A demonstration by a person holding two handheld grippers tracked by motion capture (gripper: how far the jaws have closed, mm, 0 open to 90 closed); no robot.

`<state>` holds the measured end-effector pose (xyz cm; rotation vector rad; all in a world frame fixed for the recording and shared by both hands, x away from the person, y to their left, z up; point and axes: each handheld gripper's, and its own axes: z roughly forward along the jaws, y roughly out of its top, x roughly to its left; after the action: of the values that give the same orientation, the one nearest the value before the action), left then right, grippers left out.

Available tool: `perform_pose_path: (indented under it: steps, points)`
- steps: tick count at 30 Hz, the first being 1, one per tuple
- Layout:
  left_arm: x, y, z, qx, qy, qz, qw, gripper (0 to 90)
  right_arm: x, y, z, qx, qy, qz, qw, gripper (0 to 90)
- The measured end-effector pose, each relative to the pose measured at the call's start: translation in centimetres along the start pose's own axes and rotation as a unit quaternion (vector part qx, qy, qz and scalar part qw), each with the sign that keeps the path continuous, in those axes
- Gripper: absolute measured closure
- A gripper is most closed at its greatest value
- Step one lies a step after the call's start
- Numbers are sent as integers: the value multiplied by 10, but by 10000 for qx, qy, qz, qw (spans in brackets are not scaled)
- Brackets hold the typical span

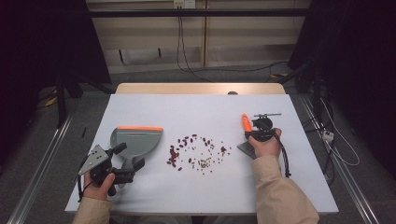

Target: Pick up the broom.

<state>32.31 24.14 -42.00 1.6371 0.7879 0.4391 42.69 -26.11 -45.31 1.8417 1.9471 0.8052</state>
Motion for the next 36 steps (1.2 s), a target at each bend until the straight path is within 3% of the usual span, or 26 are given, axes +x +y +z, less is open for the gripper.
perform_pose_path:
  steps: [8, 13, 18, 26, 32, 36]
  points:
    - [0, 2, -3, -52, 55, -13, 10000, 40, -3, 0, -1, -39, 92, -23, 9999, 712]
    - [-1, 1, -2, -40, 74, -19, 10000, 40, -6, -1, -4, -80, 225, 125, 9996, 714]
    - [-3, 3, 0, -33, 34, 19, 10000, 40, -7, -2, -16, -401, 453, 144, 9981, 717]
    - [-5, 6, 3, -61, 8, 34, 10000, 40, -8, -3, -42, -982, 834, 263, 9913, 725]
    - [-8, 12, 7, -79, -21, 61, 9999, 40, -10, -4, -64, -1452, 1125, 411, 9821, 730]
    - [-11, 17, 11, -101, -58, 73, 9999, 40, -11, -4, -76, -1614, 1283, 434, 9775, 732]
